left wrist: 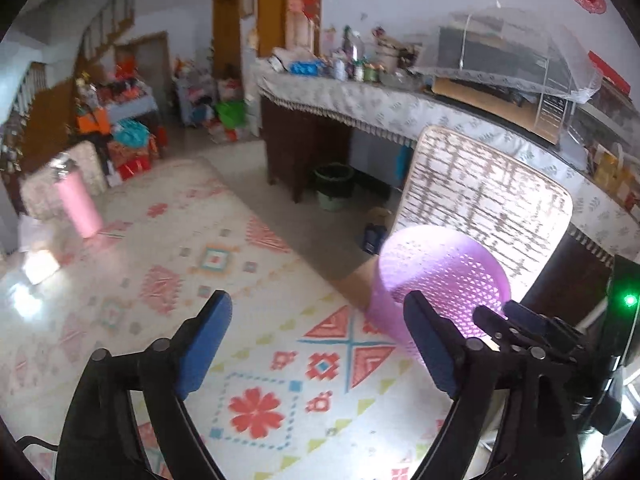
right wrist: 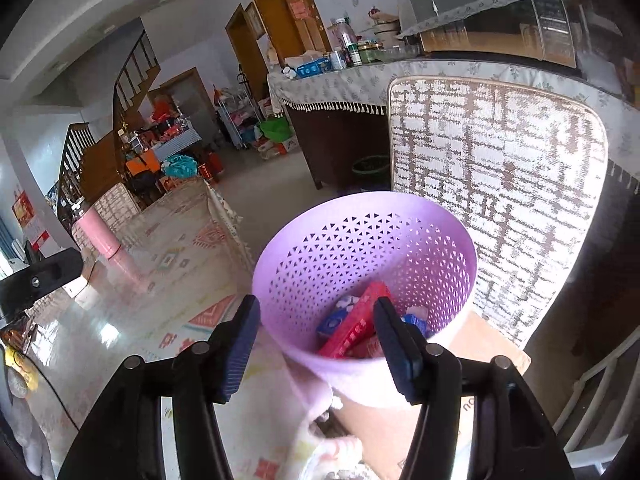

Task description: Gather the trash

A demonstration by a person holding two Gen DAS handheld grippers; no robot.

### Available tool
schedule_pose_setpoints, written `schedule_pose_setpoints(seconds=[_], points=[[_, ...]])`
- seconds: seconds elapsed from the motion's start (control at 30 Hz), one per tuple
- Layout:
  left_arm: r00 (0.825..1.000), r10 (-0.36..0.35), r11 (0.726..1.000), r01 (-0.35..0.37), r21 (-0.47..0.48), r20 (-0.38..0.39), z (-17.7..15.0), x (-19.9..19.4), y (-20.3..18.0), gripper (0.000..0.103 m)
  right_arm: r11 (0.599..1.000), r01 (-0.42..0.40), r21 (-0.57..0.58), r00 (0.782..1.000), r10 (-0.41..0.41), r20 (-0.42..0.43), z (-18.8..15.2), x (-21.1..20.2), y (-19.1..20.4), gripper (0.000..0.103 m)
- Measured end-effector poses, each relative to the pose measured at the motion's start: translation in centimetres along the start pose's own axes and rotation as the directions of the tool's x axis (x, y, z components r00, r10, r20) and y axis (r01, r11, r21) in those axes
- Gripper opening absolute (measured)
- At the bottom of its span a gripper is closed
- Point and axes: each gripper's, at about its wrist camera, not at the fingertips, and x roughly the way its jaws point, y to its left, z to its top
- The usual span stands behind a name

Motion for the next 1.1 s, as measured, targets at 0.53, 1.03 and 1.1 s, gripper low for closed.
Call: schedule_pose_setpoints(seconds=[0.53,1.03,1.1], points=[[0.979,0.062,0.995,-0.075,0.059,0.196,-4.7,-7.1,-2.2,0.096,0.987,0.139,-0.083,0.989,-0.134,0.064,-3.9,-4.8,1.9,0.068],[0.955,0.089,0.992,-0.110,0.057,0.283,-7.7,-8.9,-4.2,0.103,0.969,0.212,-0.129,0.976,-0.202,0.082,-5.1,-6.4,2.0,0.069],[0.962,0.081,0.994,-0.098,0.053,0.260,-7.8,-8.4,-4.2,0.103,0.965,0.222,-0.139,0.974,-0.211,0.088,-5.2,-6.5,2.1,0.071]])
